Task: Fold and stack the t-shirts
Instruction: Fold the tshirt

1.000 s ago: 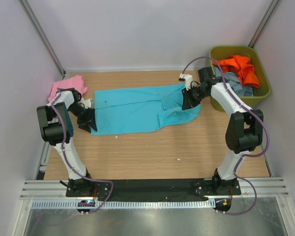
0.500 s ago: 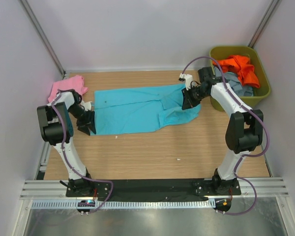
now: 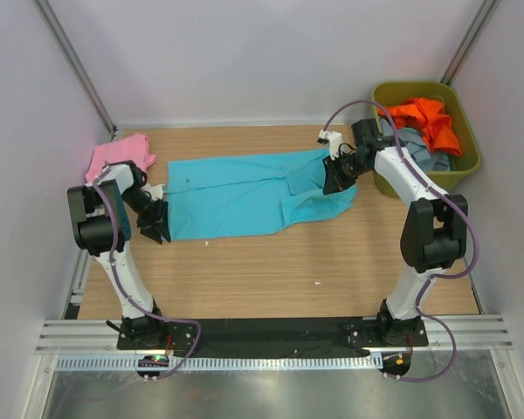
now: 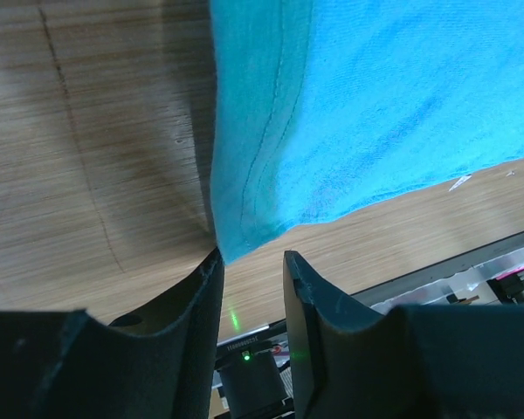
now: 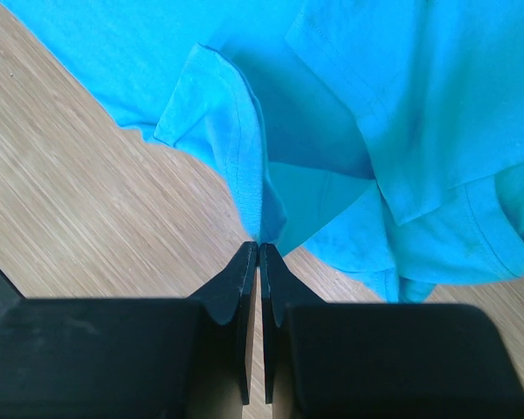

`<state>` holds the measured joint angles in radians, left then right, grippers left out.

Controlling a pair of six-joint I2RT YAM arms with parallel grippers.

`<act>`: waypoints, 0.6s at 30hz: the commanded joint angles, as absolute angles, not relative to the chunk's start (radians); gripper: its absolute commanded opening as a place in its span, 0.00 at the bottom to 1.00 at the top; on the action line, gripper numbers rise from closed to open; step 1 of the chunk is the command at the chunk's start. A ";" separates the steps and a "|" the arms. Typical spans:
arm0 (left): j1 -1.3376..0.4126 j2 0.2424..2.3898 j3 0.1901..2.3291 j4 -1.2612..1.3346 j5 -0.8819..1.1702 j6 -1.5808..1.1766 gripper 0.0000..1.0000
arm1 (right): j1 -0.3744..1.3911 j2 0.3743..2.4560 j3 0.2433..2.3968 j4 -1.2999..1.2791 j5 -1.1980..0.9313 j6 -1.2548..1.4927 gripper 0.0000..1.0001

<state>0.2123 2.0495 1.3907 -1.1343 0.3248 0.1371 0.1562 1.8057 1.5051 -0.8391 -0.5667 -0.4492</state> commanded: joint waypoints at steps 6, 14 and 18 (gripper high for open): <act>0.219 2.043 1.407 -1.101 0.235 0.117 0.38 | 0.160 1.750 1.500 -0.815 -0.563 -0.448 0.10; 0.219 2.051 1.417 -1.069 0.192 0.094 0.38 | 0.160 1.759 1.497 -0.807 -0.568 -0.443 0.10; 0.221 2.085 1.442 -1.071 0.204 0.092 0.37 | 0.160 1.763 1.499 -0.805 -0.568 -0.442 0.10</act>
<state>0.2127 2.0537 1.4063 -1.1408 0.2348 0.0868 0.1562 1.8057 1.4940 -0.8310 -0.5667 -0.4454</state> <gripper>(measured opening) 0.375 0.100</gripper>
